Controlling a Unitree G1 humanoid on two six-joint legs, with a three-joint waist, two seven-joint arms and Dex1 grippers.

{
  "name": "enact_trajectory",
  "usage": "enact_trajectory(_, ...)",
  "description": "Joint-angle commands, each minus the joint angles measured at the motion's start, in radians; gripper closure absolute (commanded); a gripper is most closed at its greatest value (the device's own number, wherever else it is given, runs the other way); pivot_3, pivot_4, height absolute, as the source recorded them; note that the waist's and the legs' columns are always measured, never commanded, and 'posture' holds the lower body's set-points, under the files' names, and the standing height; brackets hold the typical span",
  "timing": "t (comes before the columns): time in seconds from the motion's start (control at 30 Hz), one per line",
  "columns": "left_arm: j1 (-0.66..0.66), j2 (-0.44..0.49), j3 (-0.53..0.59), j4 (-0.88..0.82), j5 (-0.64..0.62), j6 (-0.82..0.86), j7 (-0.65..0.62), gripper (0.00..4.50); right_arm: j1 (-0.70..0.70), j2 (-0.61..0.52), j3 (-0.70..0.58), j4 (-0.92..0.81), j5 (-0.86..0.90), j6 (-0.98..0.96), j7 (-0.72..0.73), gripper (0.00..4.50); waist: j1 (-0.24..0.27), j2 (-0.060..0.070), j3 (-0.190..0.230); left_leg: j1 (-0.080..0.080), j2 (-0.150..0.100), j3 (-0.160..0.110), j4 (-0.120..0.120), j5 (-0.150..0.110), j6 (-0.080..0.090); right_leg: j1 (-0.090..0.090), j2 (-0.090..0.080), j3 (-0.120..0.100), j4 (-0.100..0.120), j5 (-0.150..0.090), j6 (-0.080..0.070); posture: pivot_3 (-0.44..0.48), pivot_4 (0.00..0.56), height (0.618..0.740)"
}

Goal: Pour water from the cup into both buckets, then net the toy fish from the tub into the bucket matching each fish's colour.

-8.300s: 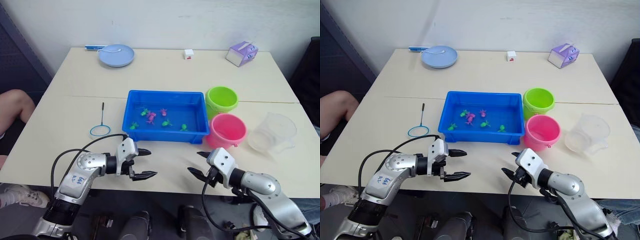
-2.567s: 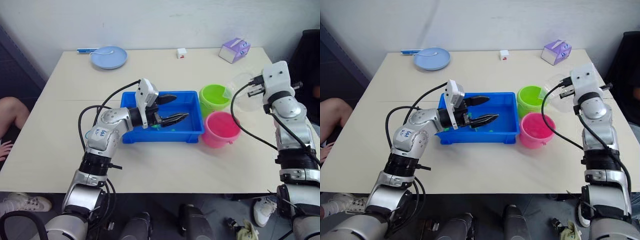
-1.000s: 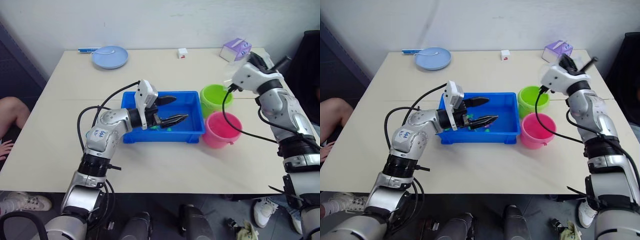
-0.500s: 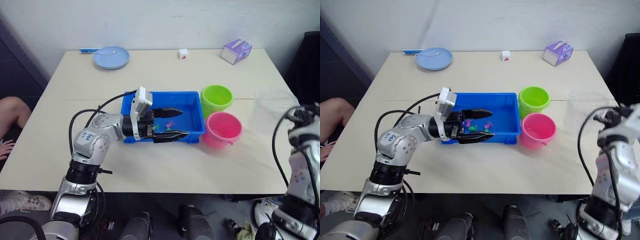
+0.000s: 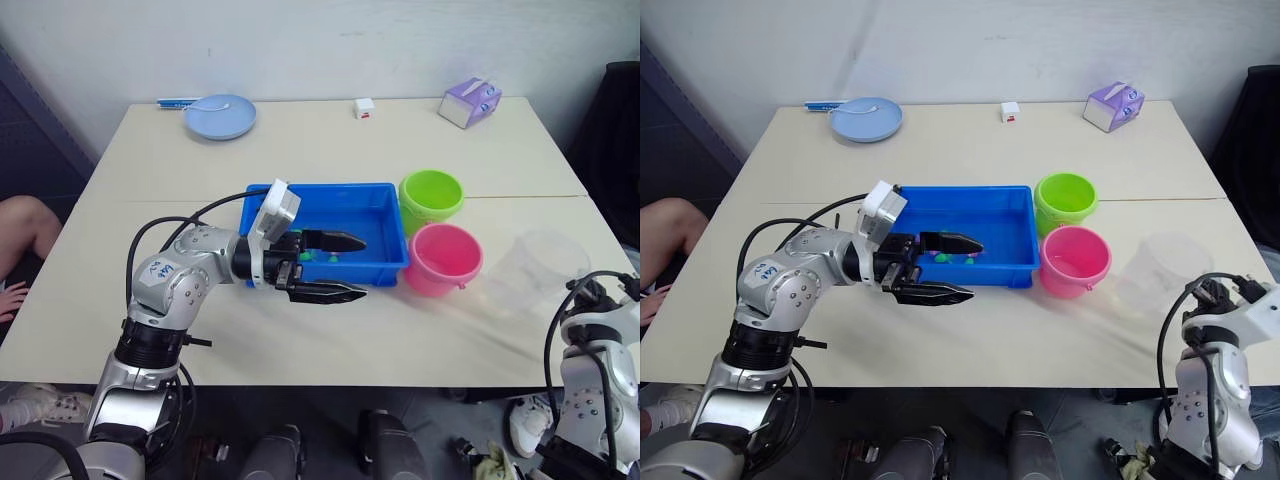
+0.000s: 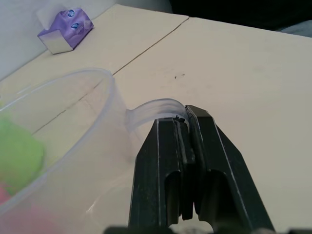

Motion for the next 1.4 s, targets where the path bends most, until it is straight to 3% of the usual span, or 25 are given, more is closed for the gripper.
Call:
enact_trajectory(0.03,-0.014,0.000,0.001,-0.035,-0.010,-0.012,-0.006,0.00,0.029,0.003,0.023,0.041,-0.044,-0.110,0.026,3.81,-0.001,0.000,0.000,0.000,0.000,0.000,0.000,0.000,0.000,0.000,0.000,0.000,0.000,0.000,0.000,0.000,0.150,0.740)
enact_trajectory(0.2,-0.034,-0.010,-0.002,-0.013,0.000,-0.024,-0.004,0.00,0.097,0.008,0.055,0.102,-0.095,-0.213,0.039,3.81,0.001,0.000,0.000,0.001,0.001,0.000,0.000,0.000,0.000,0.000,0.001,0.001,0.000,0.000,0.000,0.000,0.150,0.740)
enact_trajectory(0.47,-0.049,-0.038,-0.024,0.011,0.010,-0.043,-0.015,0.00,0.241,0.018,0.113,0.041,-0.163,-0.259,0.028,0.06,0.001,0.000,0.000,0.001,0.000,0.000,0.000,0.000,0.000,0.001,0.000,0.001,0.000,0.000,0.000,0.000,0.150,0.740)
enact_trajectory(0.77,-0.085,-0.082,-0.067,0.079,0.036,-0.081,-0.059,0.00,0.400,-0.013,0.206,-0.131,-0.275,-0.292,0.061,0.02,0.002,0.001,-0.001,0.002,0.000,0.000,-0.003,0.000,0.000,0.000,0.001,0.002,-0.002,0.000,0.000,0.000,0.150,0.740)
enact_trajectory(0.97,-0.100,-0.105,-0.088,0.115,0.053,-0.102,-0.083,0.00,0.451,-0.042,0.169,-0.228,-0.253,-0.247,0.074,0.02,0.005,0.001,-0.001,0.002,-0.001,0.000,-0.003,0.001,0.000,0.000,0.001,0.002,-0.005,0.000,0.000,0.000,0.150,0.740)
enact_trajectory(1.13,-0.101,-0.114,-0.094,0.145,0.078,-0.124,-0.086,0.00,0.571,-0.059,0.099,-0.381,-0.178,-0.194,0.118,0.02,0.015,0.001,-0.001,0.002,0.000,0.000,-0.004,0.001,0.000,0.000,0.001,0.002,-0.006,0.000,0.000,0.000,0.150,0.740)
enact_trajectory(1.3,-0.079,-0.104,-0.069,0.166,0.104,-0.129,-0.046,0.00,0.638,-0.233,0.008,-0.510,-0.019,-0.087,0.273,0.02,0.025,0.001,-0.001,0.002,-0.001,0.000,-0.004,0.001,0.000,0.001,0.001,0.002,-0.007,0.000,0.000,0.000,0.150,0.740)
enact_trajectory(1.4,-0.011,-0.053,-0.015,0.128,0.108,-0.092,0.024,0.00,0.612,-0.443,-0.051,-0.556,0.181,0.019,0.426,0.02,0.011,0.001,-0.001,0.003,-0.001,0.003,-0.004,0.001,0.002,0.002,0.001,0.005,-0.008,0.001,0.001,0.000,0.150,0.740)
